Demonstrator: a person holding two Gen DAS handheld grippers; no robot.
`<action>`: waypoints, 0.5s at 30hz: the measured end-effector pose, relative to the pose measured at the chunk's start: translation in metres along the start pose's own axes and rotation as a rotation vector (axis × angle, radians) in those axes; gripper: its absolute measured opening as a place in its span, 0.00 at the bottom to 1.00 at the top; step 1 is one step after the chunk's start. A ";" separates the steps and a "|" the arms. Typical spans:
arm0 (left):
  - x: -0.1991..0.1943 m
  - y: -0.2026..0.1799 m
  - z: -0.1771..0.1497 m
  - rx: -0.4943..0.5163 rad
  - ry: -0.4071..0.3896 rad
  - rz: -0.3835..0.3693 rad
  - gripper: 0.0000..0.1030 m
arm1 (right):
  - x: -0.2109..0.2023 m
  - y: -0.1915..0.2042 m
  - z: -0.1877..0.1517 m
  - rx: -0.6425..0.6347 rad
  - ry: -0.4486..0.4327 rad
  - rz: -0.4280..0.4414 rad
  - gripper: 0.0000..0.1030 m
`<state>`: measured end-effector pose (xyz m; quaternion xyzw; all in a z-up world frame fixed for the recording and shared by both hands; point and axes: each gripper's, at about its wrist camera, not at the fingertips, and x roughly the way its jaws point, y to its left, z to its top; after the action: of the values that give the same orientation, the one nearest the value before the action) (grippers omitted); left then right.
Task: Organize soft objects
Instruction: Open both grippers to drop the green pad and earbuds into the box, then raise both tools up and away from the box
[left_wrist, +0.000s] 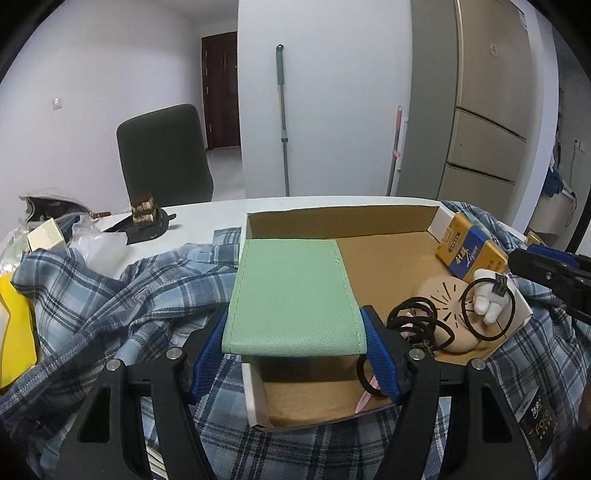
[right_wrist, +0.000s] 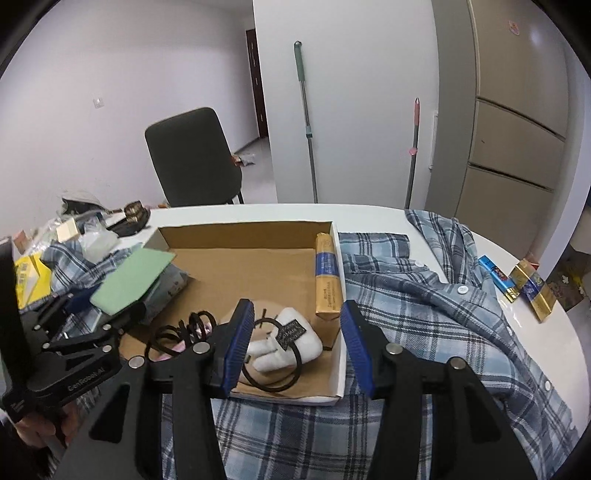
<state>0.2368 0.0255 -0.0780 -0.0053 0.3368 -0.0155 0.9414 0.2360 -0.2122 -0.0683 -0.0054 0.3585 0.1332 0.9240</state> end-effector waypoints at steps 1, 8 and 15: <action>0.000 0.001 0.000 -0.001 0.000 0.000 0.69 | 0.000 0.000 0.000 -0.004 0.001 0.003 0.46; 0.001 0.001 0.000 0.002 -0.005 0.015 0.70 | 0.001 0.001 0.001 -0.006 0.009 0.005 0.46; -0.005 -0.005 0.000 0.034 -0.031 0.008 0.83 | -0.004 0.001 0.002 -0.004 -0.009 0.012 0.46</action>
<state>0.2322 0.0210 -0.0748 0.0119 0.3218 -0.0173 0.9466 0.2345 -0.2123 -0.0639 -0.0044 0.3539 0.1395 0.9248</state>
